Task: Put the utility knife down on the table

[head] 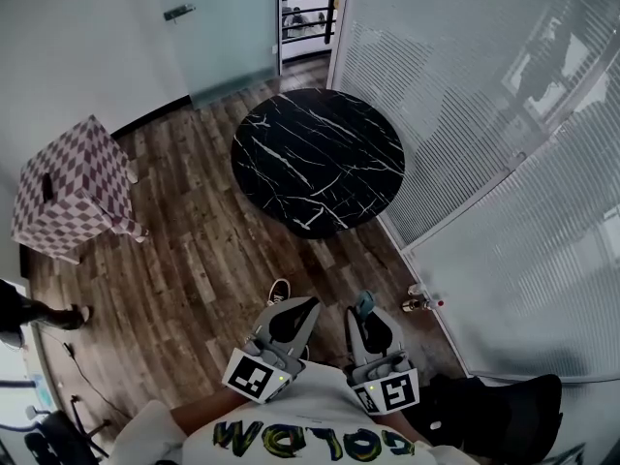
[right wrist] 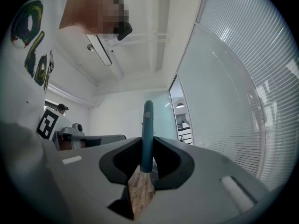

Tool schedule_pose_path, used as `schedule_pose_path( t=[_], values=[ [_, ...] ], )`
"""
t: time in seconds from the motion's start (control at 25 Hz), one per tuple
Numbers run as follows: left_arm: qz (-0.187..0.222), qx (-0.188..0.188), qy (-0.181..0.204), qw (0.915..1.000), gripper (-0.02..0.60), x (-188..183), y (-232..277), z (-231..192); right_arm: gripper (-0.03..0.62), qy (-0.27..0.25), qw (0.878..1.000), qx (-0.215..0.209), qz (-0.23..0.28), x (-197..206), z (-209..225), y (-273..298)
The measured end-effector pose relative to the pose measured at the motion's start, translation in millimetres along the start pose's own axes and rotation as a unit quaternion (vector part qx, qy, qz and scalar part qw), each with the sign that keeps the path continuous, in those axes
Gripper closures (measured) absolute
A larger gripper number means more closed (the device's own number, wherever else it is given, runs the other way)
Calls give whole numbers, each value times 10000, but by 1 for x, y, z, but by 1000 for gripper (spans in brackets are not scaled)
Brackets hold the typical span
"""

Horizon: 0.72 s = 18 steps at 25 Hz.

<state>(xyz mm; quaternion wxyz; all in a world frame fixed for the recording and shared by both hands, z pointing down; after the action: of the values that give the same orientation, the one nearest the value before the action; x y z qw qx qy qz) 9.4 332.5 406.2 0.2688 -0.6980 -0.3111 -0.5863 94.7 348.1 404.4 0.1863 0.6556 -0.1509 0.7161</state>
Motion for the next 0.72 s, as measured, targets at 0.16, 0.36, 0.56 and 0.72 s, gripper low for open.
schedule_pose_path(
  t=[0.16,0.36,0.56,0.72],
  values=[
    [56,-16,-68,10000,581,-2,9,-22,520,-41,10000,23,-34,0,5,24],
    [132,-49,-45,9999,581,-13,29,-56,520,-107,9999,5,-38,-5,17,63],
    [167,-31,-27,9999,581,-21,56,-97,520,-129,9999,33,-30,-8,33,109],
    [168,-10,-43,9998,581,-30,74,-133,520,-135,9999,32,-19,-13,42,150]
  ],
)
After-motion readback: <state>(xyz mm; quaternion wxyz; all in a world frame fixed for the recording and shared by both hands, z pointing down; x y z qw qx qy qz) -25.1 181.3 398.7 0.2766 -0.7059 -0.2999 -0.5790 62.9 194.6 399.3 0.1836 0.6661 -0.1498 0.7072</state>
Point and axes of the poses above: the fingertips, and each gripper's own axes: y forward along the fingers, z to its right, x out of its underside, the point moved 2 cm from there along -y, backward along the fingers, and after that the axes turned 5 degrees about -z, right-handed, at the moved point
